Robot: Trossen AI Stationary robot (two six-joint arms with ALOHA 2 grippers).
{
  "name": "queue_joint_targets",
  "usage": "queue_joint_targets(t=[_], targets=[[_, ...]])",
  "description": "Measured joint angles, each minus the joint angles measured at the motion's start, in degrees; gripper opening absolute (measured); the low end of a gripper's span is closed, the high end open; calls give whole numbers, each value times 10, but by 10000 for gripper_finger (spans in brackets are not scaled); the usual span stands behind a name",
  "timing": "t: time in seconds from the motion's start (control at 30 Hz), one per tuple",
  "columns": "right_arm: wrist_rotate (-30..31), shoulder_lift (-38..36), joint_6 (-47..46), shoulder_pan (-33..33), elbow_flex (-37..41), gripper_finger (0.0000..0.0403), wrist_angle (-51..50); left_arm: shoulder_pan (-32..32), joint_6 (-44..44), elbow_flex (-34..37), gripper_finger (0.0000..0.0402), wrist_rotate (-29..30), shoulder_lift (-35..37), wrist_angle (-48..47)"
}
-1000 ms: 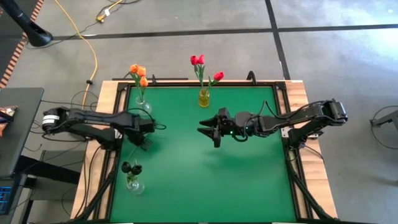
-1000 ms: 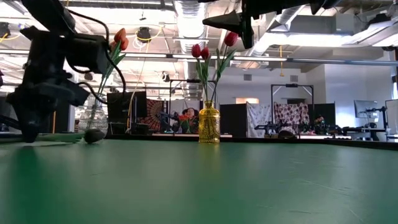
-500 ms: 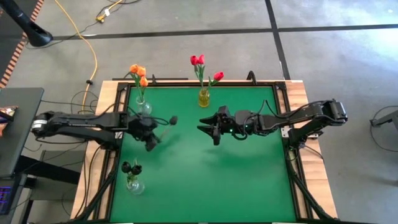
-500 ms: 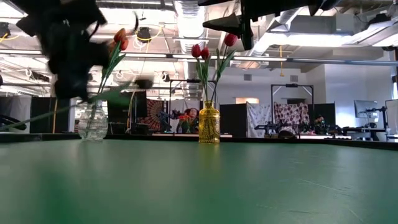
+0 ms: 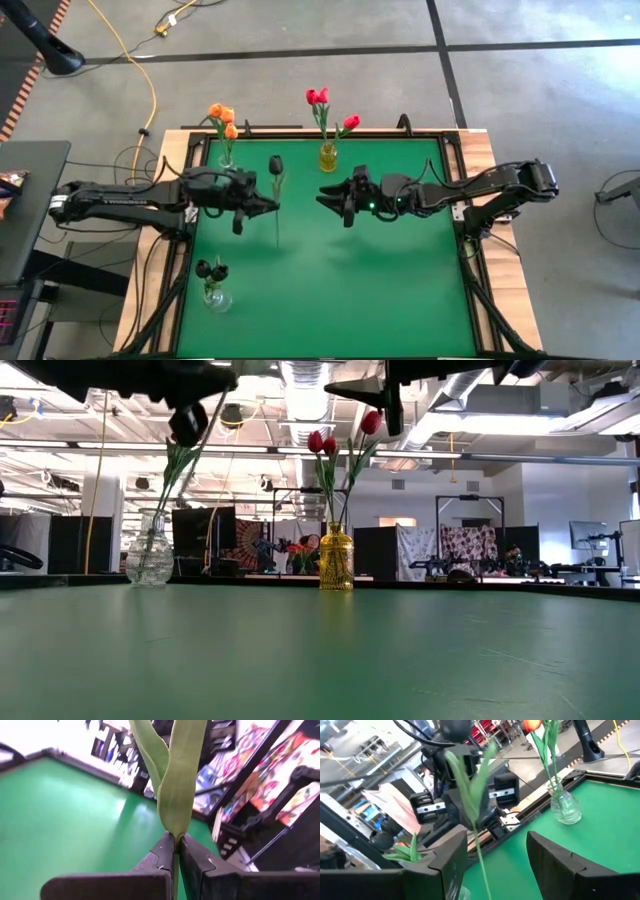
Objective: Sort flowers into vase by color
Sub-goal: Put the black flower into the bottom transparent vase
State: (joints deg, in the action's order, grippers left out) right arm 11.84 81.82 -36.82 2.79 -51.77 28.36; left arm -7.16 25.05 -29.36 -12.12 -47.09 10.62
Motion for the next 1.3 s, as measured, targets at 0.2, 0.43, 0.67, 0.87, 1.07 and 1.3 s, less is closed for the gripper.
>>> queue_joint_targets(t=[0.2,0.43,0.67,0.87,1.07,1.3], targets=[[1,0,-7,10,0,230,7,0,-4,0,0,0,0,31],[1,0,-9,25,0,230,7,0,9,-18,0,-25,2,41],[2,0,-9,25,0,230,8,0,-19,-106,0,-47,6,42],[2,0,-8,24,0,230,9,0,-21,-175,0,-79,6,37],[2,0,-7,23,0,230,9,0,-30,-235,0,-130,7,39],[3,0,-7,23,0,230,8,0,-24,-283,0,-170,7,38]])
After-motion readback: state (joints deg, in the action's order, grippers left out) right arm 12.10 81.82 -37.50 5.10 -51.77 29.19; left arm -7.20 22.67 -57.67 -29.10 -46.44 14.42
